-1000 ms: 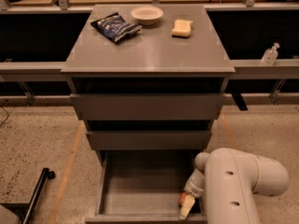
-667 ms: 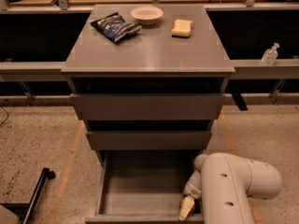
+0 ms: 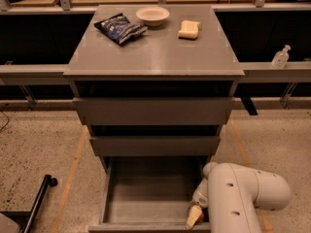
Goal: Pick apple from bottom drawer and place on counter
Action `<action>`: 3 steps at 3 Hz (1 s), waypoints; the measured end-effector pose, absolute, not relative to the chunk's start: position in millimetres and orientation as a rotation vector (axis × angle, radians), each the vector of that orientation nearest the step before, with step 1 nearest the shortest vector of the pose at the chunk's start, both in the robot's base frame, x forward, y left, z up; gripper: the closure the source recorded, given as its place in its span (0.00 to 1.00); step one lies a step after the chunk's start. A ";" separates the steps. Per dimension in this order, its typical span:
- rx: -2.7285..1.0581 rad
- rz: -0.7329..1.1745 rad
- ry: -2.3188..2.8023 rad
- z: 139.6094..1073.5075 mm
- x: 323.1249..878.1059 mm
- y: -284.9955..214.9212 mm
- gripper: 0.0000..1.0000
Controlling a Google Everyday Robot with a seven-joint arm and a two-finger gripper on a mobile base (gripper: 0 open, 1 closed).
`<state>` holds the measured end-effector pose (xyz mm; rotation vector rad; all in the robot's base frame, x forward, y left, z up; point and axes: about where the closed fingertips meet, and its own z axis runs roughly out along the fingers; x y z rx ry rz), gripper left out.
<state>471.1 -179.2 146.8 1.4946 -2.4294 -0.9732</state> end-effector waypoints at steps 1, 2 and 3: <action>1.491 -0.952 -2.444 151.3 470.8 -184.6 0.65; 1.491 -0.951 -2.445 151.4 470.8 -184.8 0.88; 1.500 -0.915 -2.472 161.5 472.6 -191.6 1.00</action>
Offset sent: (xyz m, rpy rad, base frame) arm 0.0096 -0.0210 0.0328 -0.0528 -0.0830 -0.0219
